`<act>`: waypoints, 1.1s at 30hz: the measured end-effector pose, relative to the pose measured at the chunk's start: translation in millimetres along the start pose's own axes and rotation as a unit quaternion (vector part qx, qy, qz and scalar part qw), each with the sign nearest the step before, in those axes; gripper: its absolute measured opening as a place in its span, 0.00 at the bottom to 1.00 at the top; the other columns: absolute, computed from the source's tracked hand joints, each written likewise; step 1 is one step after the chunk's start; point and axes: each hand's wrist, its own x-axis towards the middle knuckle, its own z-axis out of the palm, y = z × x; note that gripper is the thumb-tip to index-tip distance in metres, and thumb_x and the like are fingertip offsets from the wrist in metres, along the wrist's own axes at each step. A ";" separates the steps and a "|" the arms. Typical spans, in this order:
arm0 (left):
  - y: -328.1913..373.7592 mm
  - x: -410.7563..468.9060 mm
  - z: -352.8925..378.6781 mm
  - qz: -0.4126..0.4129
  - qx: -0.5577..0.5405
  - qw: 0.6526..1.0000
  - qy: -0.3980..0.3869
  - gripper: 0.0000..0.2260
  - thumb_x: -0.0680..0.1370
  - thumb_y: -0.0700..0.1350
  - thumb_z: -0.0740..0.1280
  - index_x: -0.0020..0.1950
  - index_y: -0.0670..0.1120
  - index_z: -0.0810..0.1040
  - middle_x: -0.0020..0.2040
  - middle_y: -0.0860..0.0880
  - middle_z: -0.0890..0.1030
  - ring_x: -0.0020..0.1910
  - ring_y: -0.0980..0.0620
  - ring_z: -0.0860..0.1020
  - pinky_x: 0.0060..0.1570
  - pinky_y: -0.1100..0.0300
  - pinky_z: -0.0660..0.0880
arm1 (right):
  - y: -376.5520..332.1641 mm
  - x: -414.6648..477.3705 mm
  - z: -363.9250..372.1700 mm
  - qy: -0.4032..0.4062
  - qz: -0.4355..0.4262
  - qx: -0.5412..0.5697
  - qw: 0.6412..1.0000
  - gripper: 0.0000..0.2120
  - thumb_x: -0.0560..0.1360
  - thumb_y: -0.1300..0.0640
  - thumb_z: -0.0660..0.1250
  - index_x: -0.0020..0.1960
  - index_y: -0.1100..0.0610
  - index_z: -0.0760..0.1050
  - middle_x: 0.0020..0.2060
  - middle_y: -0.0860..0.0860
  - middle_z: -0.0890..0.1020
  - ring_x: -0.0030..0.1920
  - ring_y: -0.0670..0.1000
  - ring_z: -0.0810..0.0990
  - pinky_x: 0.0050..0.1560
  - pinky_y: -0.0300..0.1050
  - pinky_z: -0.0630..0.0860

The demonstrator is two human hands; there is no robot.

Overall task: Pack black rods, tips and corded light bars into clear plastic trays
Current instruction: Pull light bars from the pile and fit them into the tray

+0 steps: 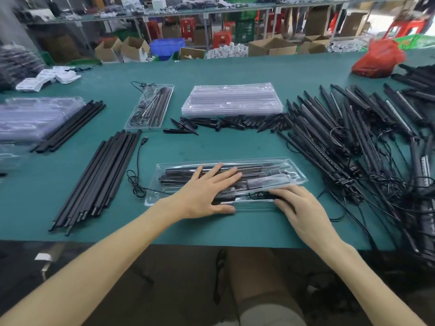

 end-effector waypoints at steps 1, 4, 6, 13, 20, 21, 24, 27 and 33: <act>0.3 -0.3 1.7 -0.001 0.008 1.000 0.004 0.38 0.77 0.74 0.52 0.80 0.63 0.39 0.81 0.64 0.40 0.80 0.54 0.35 0.77 0.37 0.38 | 2.2 -5.4 -2.1 -0.004 0.006 0.009 1.000 0.13 0.81 0.57 0.67 0.64 0.54 0.81 0.58 0.43 0.80 0.61 0.47 0.76 0.65 0.43 0.71; 2.0 -1.5 8.6 -0.001 0.039 0.999 0.016 0.35 0.79 0.72 0.47 0.80 0.62 0.36 0.81 0.63 0.39 0.80 0.52 0.34 0.77 0.37 0.39 | 9.1 -21.2 -6.6 -0.015 0.018 0.055 0.998 0.16 0.81 0.57 0.66 0.68 0.53 0.78 0.65 0.40 0.77 0.68 0.41 0.73 0.71 0.39 0.67; 1.6 -1.6 11.9 0.002 0.057 0.998 0.022 0.34 0.79 0.71 0.45 0.80 0.61 0.35 0.81 0.62 0.37 0.80 0.51 0.33 0.77 0.36 0.39 | 11.5 -27.9 -7.4 -0.002 0.017 0.097 0.995 0.16 0.81 0.58 0.66 0.68 0.53 0.78 0.67 0.39 0.76 0.69 0.37 0.71 0.72 0.36 0.65; 0.9 0.0 14.7 0.010 0.081 0.996 0.026 0.33 0.81 0.70 0.42 0.80 0.59 0.34 0.81 0.60 0.36 0.80 0.49 0.33 0.77 0.36 0.39 | 9.6 -30.3 -2.3 0.122 0.025 0.139 0.982 0.09 0.80 0.61 0.66 0.57 0.55 0.82 0.55 0.42 0.83 0.60 0.41 0.80 0.63 0.37 0.75; 0.4 0.6 18.3 0.014 0.101 0.994 0.030 0.33 0.81 0.69 0.40 0.80 0.58 0.31 0.80 0.59 0.33 0.79 0.48 0.31 0.76 0.35 0.39 | 13.6 -13.7 -15.8 0.174 0.152 0.137 0.963 0.10 0.83 0.52 0.62 0.61 0.52 0.76 0.53 0.45 0.78 0.50 0.44 0.79 0.51 0.43 0.78; -0.2 0.9 18.2 0.016 0.098 0.995 0.028 0.33 0.81 0.69 0.40 0.80 0.58 0.31 0.80 0.59 0.33 0.79 0.48 0.30 0.76 0.35 0.38 | 14.6 -7.9 -16.9 0.146 0.188 0.133 0.962 0.13 0.83 0.50 0.62 0.63 0.54 0.75 0.55 0.47 0.77 0.50 0.44 0.78 0.52 0.48 0.79; -1.8 1.3 18.1 0.021 0.094 0.995 0.029 0.33 0.81 0.70 0.39 0.80 0.58 0.31 0.80 0.60 0.33 0.79 0.48 0.31 0.76 0.35 0.39 | 14.8 11.1 -20.3 0.050 0.250 0.106 0.961 0.19 0.82 0.47 0.62 0.66 0.59 0.75 0.54 0.50 0.79 0.48 0.48 0.80 0.54 0.53 0.79; -1.6 0.4 18.7 0.021 0.094 0.995 0.038 0.32 0.81 0.70 0.39 0.80 0.58 0.32 0.80 0.60 0.34 0.79 0.48 0.31 0.76 0.35 0.39 | 15.1 30.3 -24.3 -0.013 0.283 0.129 0.950 0.16 0.82 0.47 0.63 0.60 0.58 0.78 0.45 0.50 0.84 0.34 0.46 0.82 0.38 0.41 0.78; -0.2 -1.5 18.9 0.018 0.081 0.995 0.060 0.32 0.82 0.68 0.42 0.81 0.58 0.36 0.81 0.60 0.37 0.80 0.49 0.34 0.77 0.37 0.39 | 24.7 52.1 -24.8 -0.062 0.333 0.169 0.926 0.16 0.81 0.48 0.64 0.50 0.60 0.80 0.26 0.54 0.79 0.22 0.49 0.68 0.34 0.43 0.70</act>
